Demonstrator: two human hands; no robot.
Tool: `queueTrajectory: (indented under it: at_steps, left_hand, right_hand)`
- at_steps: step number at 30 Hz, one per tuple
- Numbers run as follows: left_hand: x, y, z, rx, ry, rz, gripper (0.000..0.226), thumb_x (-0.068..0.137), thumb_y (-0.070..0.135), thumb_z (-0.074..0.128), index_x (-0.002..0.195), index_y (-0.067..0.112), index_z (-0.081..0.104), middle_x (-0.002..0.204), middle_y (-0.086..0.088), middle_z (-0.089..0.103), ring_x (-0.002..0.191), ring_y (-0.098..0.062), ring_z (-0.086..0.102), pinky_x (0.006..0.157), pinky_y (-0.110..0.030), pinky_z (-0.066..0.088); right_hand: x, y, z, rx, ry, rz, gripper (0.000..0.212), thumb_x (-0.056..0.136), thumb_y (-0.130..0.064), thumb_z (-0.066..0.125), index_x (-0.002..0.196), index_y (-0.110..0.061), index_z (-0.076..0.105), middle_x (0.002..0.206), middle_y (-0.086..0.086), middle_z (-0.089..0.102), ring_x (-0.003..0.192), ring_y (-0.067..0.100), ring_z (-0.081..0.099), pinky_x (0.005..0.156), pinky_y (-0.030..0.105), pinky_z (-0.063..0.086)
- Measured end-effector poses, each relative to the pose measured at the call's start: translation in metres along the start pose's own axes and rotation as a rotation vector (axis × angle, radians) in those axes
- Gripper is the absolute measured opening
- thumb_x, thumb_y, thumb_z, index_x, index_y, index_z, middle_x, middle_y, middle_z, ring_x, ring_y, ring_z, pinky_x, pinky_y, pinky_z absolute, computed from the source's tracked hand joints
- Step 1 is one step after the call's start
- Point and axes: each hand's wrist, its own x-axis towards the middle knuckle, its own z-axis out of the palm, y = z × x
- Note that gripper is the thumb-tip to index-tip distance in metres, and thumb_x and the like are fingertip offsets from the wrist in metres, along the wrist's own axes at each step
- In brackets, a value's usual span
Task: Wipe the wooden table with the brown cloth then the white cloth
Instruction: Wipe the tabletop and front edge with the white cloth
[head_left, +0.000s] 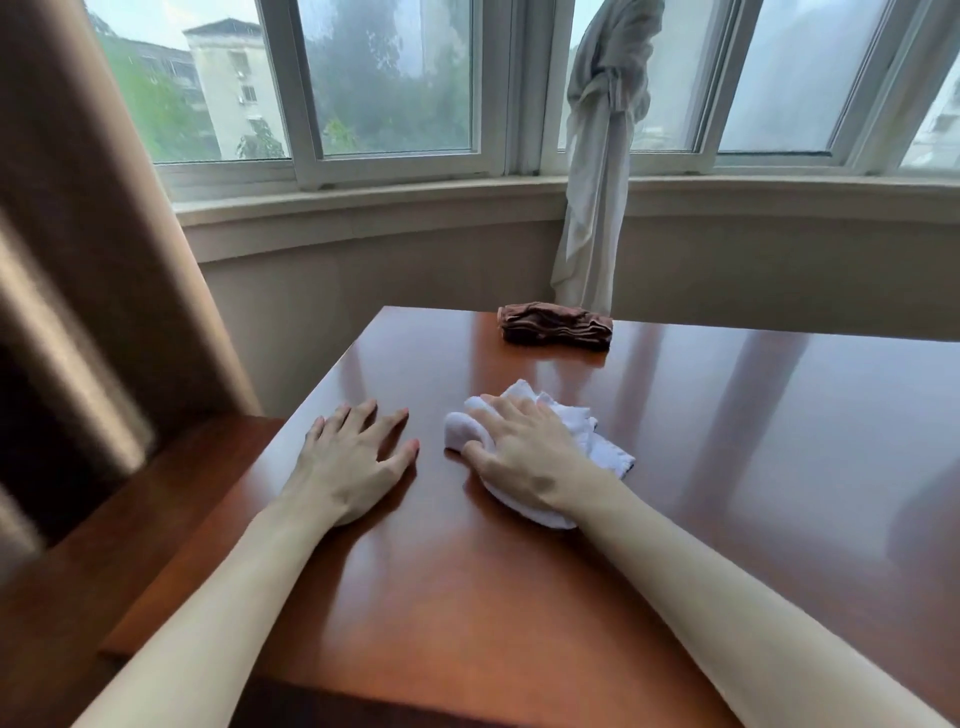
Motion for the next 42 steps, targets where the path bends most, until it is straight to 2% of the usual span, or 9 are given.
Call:
queueTrajectory:
  at_steps: [5,11,15,20,24,28,32,38,42]
  left_hand:
    - [0.003,0.008,-0.014,0.099,-0.019,0.037,0.059,0.097,0.061,0.033,0.150,0.036,0.035,0.155,-0.004,0.037,0.145,-0.030,0.030,0.118,-0.049,0.024]
    - [0.030,0.052,-0.021,0.010,0.056,0.091,0.051,0.096,0.049,0.043,0.142,0.027,0.049,0.149,0.001,0.044,0.137,-0.023,0.041,0.108,-0.042,0.036]
    - [0.091,0.091,-0.011,-0.093,0.131,0.204,0.050,0.094,0.039,0.053,0.141,0.023,0.049,0.144,0.001,0.046,0.133,-0.023,0.042,0.106,-0.041,0.041]
    - [0.199,0.135,-0.007,-0.112,0.266,0.374,0.072,0.084,0.050,0.071,0.146,0.022,0.046,0.147,-0.005,0.045,0.138,-0.028,0.037,0.111,-0.039,0.034]
    - [0.276,0.150,0.000,-0.018,0.103,0.484,0.087,0.076,0.070,0.069,0.151,0.041,0.035,0.157,-0.004,0.036,0.147,-0.031,0.027,0.120,-0.046,0.026]
    - [0.299,0.157,0.023,-0.047,0.053,0.495,0.067,0.082,0.072,0.059,0.141,0.050,0.039,0.127,0.005,0.054,0.117,-0.025,0.053,0.098,-0.043,0.045]
    - [0.293,0.164,0.025,0.088,0.146,0.526,0.058,0.090,0.066,0.053,0.140,0.038,0.043,0.115,-0.003,0.051,0.106,-0.027,0.050,0.086,-0.044,0.042]
    - [0.272,0.130,-0.019,0.178,0.295,0.567,0.051,0.092,0.050,0.060,0.137,0.028,0.048,0.109,-0.008,0.051,0.101,-0.030,0.053,0.081,-0.046,0.046]
    - [0.259,0.059,-0.039,0.106,0.362,0.359,0.050,0.092,0.045,0.065,0.135,0.025,0.051,0.106,-0.012,0.053,0.100,-0.035,0.054,0.079,-0.049,0.045]
  right_hand:
    - [-0.095,-0.022,-0.010,0.082,-0.083,-0.207,0.065,0.084,-0.057,0.022,0.145,-0.045,0.040,0.159,-0.014,0.035,0.145,0.013,0.025,0.124,0.046,0.008]
    - [-0.018,0.081,-0.032,-0.017,0.071,0.319,0.059,0.083,-0.060,0.017,0.125,-0.036,0.052,0.142,-0.008,0.054,0.131,0.023,0.040,0.113,0.052,0.027]
    - [0.002,0.106,-0.025,0.010,0.105,0.269,0.063,0.084,-0.061,0.022,0.138,-0.038,0.048,0.149,-0.013,0.048,0.139,0.019,0.037,0.119,0.051,0.022]
    - [0.033,0.131,-0.024,0.035,0.149,0.260,0.057,0.082,-0.061,0.024,0.127,-0.040,0.051,0.140,-0.015,0.052,0.134,0.019,0.041,0.118,0.050,0.025]
    - [0.037,0.132,-0.020,0.019,0.166,0.245,0.070,0.077,-0.063,0.017,0.137,-0.042,0.047,0.148,-0.020,0.043,0.142,0.014,0.033,0.125,0.044,0.012]
    - [0.045,0.134,-0.024,0.059,0.130,0.228,0.073,0.077,-0.063,0.017,0.144,-0.045,0.043,0.153,-0.018,0.038,0.145,0.012,0.028,0.126,0.044,0.010]
    - [0.049,0.136,-0.024,0.031,0.069,0.229,0.080,0.075,-0.064,0.012,0.148,-0.046,0.039,0.159,-0.015,0.032,0.147,0.016,0.024,0.126,0.047,0.006]
    - [0.046,0.131,-0.030,-0.005,0.057,0.224,0.080,0.075,-0.061,0.010,0.146,-0.042,0.040,0.155,-0.014,0.037,0.143,0.019,0.029,0.123,0.046,0.009]
    - [0.045,0.128,-0.033,-0.015,0.044,0.241,0.082,0.073,-0.062,0.008,0.146,-0.043,0.041,0.154,-0.015,0.039,0.141,0.019,0.031,0.123,0.046,0.011]
